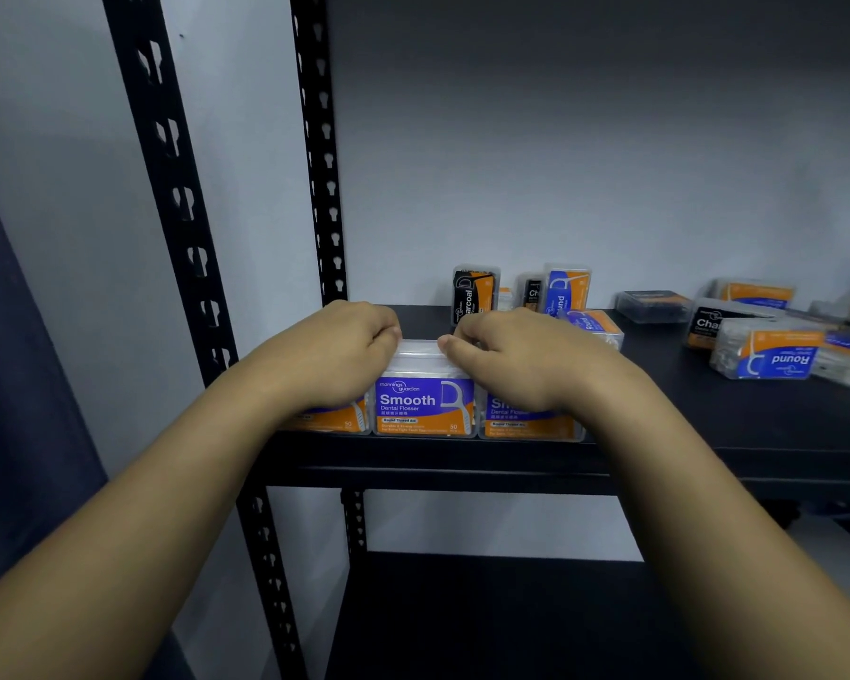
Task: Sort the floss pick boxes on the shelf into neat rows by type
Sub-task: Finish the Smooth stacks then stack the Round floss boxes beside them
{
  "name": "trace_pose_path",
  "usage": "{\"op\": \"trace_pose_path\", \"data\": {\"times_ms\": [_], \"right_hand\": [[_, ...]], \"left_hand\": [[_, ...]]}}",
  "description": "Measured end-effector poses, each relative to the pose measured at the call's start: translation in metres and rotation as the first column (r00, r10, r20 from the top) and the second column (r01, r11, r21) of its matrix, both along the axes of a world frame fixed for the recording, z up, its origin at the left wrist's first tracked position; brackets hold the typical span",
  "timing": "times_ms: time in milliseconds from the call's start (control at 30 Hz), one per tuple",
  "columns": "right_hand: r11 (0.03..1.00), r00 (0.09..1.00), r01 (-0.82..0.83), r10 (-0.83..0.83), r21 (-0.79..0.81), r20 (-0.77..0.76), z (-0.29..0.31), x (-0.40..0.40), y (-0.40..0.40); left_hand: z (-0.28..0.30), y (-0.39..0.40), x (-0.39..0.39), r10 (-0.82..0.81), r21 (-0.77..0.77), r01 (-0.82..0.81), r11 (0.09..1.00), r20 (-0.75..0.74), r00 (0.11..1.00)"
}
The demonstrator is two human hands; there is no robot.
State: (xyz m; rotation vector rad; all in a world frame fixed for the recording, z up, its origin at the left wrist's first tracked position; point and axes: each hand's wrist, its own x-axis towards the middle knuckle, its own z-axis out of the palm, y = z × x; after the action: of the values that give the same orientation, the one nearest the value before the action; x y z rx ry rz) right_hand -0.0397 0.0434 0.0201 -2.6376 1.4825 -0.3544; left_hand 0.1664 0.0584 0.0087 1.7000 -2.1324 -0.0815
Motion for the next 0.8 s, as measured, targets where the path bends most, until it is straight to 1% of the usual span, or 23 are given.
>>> {"op": "trace_pose_path", "data": {"times_ms": [100, 200, 267, 367, 433, 500, 567, 667, 733, 800], "right_hand": [[1.0, 1.0, -0.003, 0.003, 0.009, 0.0, 0.0, -0.001, 0.0], [0.999, 1.0, -0.025, 0.024, 0.043, 0.019, 0.005, -0.001, -0.001], [1.0, 0.999, -0.025, 0.025, 0.013, 0.04, 0.015, -0.004, -0.002], [0.999, 0.998, 0.009, -0.006, -0.039, 0.064, 0.036, -0.011, -0.006], [0.999, 0.998, 0.019, -0.018, -0.029, 0.065, 0.049, -0.017, -0.011], [1.0, 0.998, 0.029, -0.029, -0.005, 0.048, 0.057, -0.023, -0.018], [0.996, 0.999, 0.043, -0.043, 0.08, -0.001, 0.064, -0.028, -0.027], [0.956, 0.987, 0.124, -0.092, 0.267, -0.128, 0.075, -0.035, -0.044], [0.934, 0.974, 0.188, -0.137, 0.303, -0.182, 0.082, -0.041, -0.052], [0.925, 0.964, 0.23, -0.174, 0.304, -0.2, 0.087, -0.05, -0.058]], "left_hand": [[0.001, 0.0, 0.0, -0.001, -0.001, 0.001, 1.0, -0.003, 1.0], [0.006, -0.001, 0.001, -0.008, 0.047, 0.007, 0.999, 0.021, 1.0], [0.013, -0.001, 0.0, -0.007, 0.064, 0.005, 0.998, 0.035, 0.999], [0.029, -0.003, -0.007, 0.006, 0.022, -0.007, 1.0, 0.039, 0.999], [0.04, -0.006, -0.016, 0.018, 0.021, -0.019, 1.0, 0.051, 0.999], [0.052, -0.012, -0.026, 0.026, 0.037, -0.03, 0.999, 0.094, 0.995], [0.064, -0.021, -0.039, 0.021, 0.11, -0.039, 0.993, 0.155, 0.988], [0.082, -0.037, -0.062, -0.039, 0.326, -0.02, 0.945, 0.171, 0.985], [0.091, -0.047, -0.079, -0.064, 0.432, -0.021, 0.902, 0.18, 0.982], [0.096, -0.056, -0.096, -0.078, 0.493, -0.036, 0.87, 0.209, 0.975]]}}
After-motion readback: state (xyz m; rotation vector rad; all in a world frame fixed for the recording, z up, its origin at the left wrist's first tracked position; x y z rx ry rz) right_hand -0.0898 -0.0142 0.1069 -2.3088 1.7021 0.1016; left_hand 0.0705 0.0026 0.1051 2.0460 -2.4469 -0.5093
